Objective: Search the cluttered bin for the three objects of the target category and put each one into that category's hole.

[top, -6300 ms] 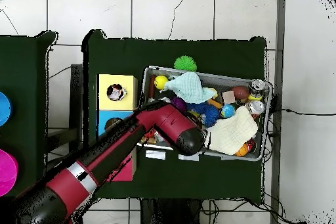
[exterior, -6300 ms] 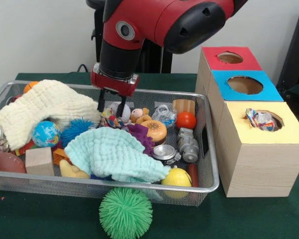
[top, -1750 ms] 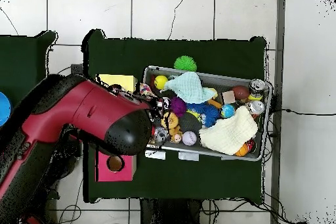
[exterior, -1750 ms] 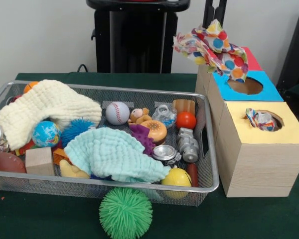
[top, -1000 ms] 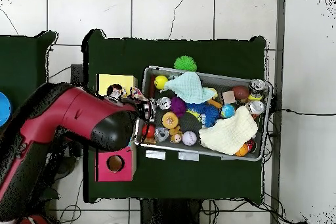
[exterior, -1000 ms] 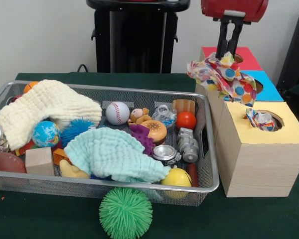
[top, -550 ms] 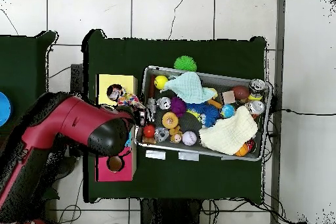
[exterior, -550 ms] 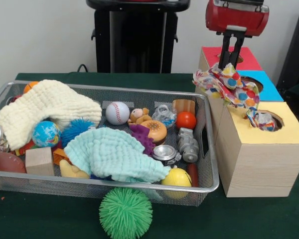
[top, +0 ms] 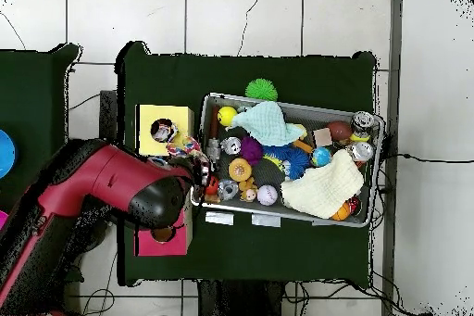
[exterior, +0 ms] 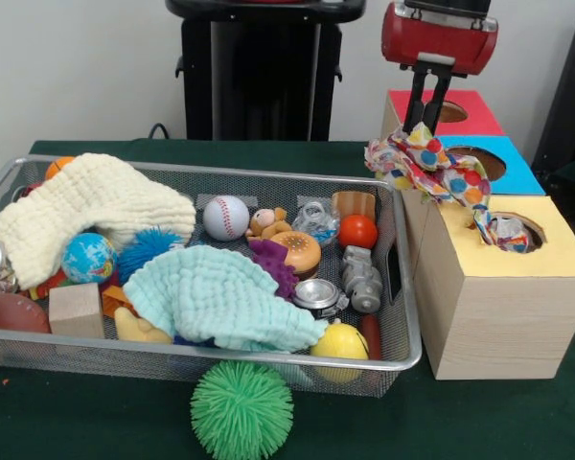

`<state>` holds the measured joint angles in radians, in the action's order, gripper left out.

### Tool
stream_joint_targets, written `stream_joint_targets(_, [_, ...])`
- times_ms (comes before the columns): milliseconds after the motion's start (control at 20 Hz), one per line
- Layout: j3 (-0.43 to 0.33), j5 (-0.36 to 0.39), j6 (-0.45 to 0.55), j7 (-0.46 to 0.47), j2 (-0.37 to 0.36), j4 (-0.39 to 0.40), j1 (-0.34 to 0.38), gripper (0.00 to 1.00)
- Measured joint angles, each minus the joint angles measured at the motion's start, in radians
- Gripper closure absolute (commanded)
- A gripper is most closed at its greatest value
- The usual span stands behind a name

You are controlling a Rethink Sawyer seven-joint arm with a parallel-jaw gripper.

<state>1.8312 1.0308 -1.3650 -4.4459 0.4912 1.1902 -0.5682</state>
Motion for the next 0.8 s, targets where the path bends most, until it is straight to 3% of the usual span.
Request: stream_joint_targets(800, [0.159,-0.011,-0.001,-0.015,0.037,0.016,0.061,1.00])
